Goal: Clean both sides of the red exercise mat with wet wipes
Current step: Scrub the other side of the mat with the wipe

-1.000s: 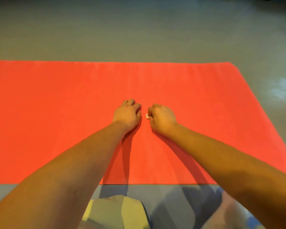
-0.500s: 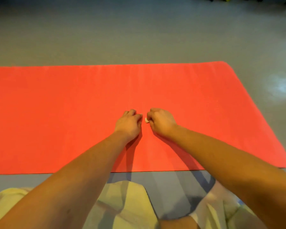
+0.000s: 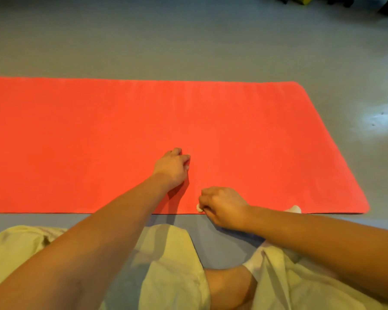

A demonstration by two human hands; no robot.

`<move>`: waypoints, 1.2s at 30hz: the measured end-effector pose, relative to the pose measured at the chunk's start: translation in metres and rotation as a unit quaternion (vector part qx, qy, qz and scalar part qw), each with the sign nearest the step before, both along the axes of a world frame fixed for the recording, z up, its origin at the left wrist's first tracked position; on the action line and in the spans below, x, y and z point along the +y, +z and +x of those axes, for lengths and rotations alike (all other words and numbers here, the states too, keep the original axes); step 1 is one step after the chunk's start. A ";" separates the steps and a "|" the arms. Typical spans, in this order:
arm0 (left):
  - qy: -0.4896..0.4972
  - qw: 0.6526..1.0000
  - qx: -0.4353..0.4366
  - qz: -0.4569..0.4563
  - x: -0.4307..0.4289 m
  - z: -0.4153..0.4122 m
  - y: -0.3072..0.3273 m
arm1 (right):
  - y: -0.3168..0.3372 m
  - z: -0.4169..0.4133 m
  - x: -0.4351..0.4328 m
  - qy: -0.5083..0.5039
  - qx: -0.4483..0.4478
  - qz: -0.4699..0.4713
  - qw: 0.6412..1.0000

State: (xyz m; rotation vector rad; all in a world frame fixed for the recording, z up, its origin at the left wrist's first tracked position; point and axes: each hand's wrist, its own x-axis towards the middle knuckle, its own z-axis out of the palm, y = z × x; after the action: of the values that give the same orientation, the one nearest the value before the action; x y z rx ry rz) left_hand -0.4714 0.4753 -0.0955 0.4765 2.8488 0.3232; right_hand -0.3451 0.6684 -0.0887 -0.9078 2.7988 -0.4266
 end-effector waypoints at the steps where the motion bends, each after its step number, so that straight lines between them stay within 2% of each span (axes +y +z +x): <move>1: -0.003 1.000 -0.014 -0.011 0.001 0.000 0.004 | 0.002 -0.007 0.000 -0.010 -0.002 0.001 1.000; 6: -0.021 0.996 -0.058 -0.062 0.003 0.007 0.018 | 0.002 -0.067 -0.011 -0.178 0.027 0.007 0.984; 8: -0.016 0.996 -0.062 -0.063 0.004 0.010 0.020 | 0.001 -0.067 -0.018 -0.197 0.041 0.015 0.979; 10: -0.007 0.996 -0.064 -0.058 0.006 0.012 0.020 | -0.002 -0.048 -0.020 -0.158 0.051 0.013 0.986; 14: 0.007 0.998 -0.045 -0.050 0.012 0.009 0.020 | -0.004 0.002 -0.007 0.000 0.030 -0.013 0.999; 16: 0.007 0.997 -0.046 -0.055 0.015 0.005 0.021 | -0.003 0.003 0.000 0.027 0.017 -0.007 0.999; 18: -0.001 0.996 -0.053 -0.067 0.019 0.001 0.021 | -0.003 -0.018 0.004 -0.013 0.011 -0.014 1.000; 22: 0.009 0.995 -0.063 -0.071 0.028 0.000 0.019 | -0.005 -0.079 0.011 -0.168 0.033 -0.015 0.985; 24: 0.007 0.994 -0.066 -0.082 0.030 -0.001 0.020 | -0.004 -0.089 0.011 -0.196 0.030 -0.006 0.980; 28: -0.019 0.991 -0.080 -0.106 0.030 -0.012 0.023 | -0.003 -0.052 0.012 -0.107 0.038 0.002 0.994; 32: -0.047 0.986 -0.112 -0.111 0.031 -0.026 0.027 | -0.001 -0.005 0.030 0.012 -0.006 -0.017 1.000; 36: -0.065 0.983 -0.103 -0.141 0.034 -0.035 0.033 | 0.000 -0.030 0.034 0.004 -0.015 -0.029 0.999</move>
State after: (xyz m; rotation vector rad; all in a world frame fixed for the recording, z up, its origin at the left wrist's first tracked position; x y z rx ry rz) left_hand -0.5061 0.5090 -0.0626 0.5337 2.5911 -0.0530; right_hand -0.3750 0.7022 -0.0891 -0.9169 2.7677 -0.5175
